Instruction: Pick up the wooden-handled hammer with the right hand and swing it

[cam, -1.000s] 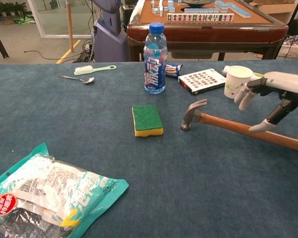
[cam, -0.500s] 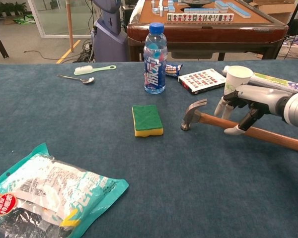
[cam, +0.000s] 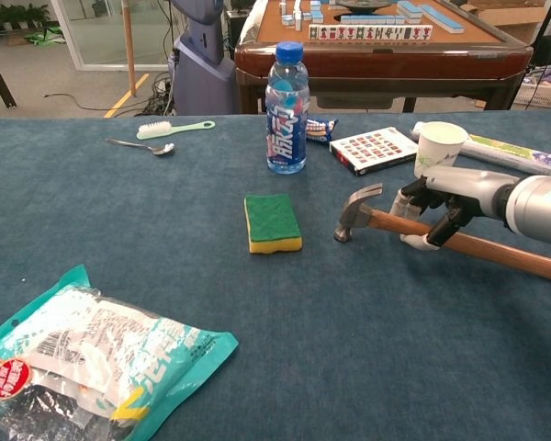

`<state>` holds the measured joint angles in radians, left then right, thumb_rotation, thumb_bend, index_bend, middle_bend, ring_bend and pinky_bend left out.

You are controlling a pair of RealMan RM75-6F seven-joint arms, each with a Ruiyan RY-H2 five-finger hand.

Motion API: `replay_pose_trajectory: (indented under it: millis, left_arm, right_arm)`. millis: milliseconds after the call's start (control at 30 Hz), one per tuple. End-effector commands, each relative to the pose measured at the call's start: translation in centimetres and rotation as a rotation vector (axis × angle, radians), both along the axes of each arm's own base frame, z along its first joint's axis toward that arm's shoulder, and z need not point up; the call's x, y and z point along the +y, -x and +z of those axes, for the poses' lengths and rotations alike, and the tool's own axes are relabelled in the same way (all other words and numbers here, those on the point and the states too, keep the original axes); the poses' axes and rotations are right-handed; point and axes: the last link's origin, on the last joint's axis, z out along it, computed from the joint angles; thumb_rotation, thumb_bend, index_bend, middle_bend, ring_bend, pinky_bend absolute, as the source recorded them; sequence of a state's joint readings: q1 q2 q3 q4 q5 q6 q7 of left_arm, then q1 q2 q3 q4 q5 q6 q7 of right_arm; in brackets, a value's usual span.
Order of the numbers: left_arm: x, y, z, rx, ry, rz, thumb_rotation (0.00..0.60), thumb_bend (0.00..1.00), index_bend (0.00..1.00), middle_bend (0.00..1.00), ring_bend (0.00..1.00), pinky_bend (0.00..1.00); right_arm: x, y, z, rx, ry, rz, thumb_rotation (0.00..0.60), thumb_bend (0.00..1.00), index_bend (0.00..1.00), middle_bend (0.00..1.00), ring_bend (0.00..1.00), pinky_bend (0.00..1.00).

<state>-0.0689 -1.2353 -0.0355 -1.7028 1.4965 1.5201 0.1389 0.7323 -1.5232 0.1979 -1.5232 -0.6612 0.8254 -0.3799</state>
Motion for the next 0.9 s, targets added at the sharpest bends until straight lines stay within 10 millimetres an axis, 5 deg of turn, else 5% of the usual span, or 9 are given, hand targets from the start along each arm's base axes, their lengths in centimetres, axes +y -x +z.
replay_pose_trajectory:
  millis: [33, 900]
  left_arm:
    - [-0.01, 0.02, 0.02, 0.001, -0.001, 0.000, 0.600, 0.23, 0.00, 0.00, 0.00, 0.00]
    - [0.05, 0.37, -0.06, 0.006, -0.006, 0.013, 0.600, 0.23, 0.00, 0.00, 0.00, 0.00]
  right_arm:
    - [-0.03, -0.04, -0.12, 0.001, -0.004, -0.001, 0.600, 0.46, 0.38, 0.43, 0.20, 0.14]
    - [-0.41, 0.29, -0.51, 0.007, -0.020, -0.025, 0.600, 0.58, 0.41, 0.46, 0.23, 0.14]
